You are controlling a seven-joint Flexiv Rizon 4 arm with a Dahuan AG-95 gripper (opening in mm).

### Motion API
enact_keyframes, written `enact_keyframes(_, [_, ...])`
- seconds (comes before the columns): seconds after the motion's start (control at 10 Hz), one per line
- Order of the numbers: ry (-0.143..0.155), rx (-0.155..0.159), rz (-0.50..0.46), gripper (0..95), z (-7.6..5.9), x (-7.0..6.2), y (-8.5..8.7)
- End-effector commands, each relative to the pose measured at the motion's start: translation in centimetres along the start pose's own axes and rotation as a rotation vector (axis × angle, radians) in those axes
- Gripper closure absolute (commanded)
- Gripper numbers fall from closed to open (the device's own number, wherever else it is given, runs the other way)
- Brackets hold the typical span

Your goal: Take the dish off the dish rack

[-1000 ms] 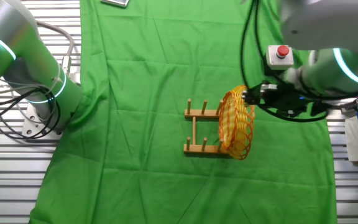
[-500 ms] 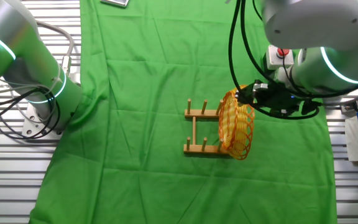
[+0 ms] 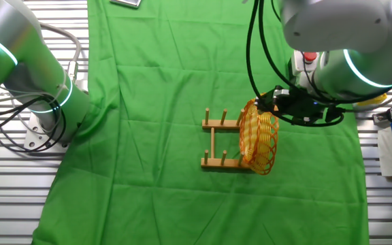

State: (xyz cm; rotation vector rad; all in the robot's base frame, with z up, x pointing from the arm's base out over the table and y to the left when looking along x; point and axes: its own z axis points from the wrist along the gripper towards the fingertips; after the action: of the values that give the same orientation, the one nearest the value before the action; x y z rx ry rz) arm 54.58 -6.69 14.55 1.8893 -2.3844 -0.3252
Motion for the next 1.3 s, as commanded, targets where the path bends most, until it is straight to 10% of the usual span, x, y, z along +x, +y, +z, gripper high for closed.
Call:
enact_keyframes(0.1, [0.0, -0.004, -0.009, 38.0, 0.4, 0.0, 0.0])
enact_keyframes(1.3, [-0.003, -0.057, -0.037, 38.0, 1.1, 1.5, 1.4])
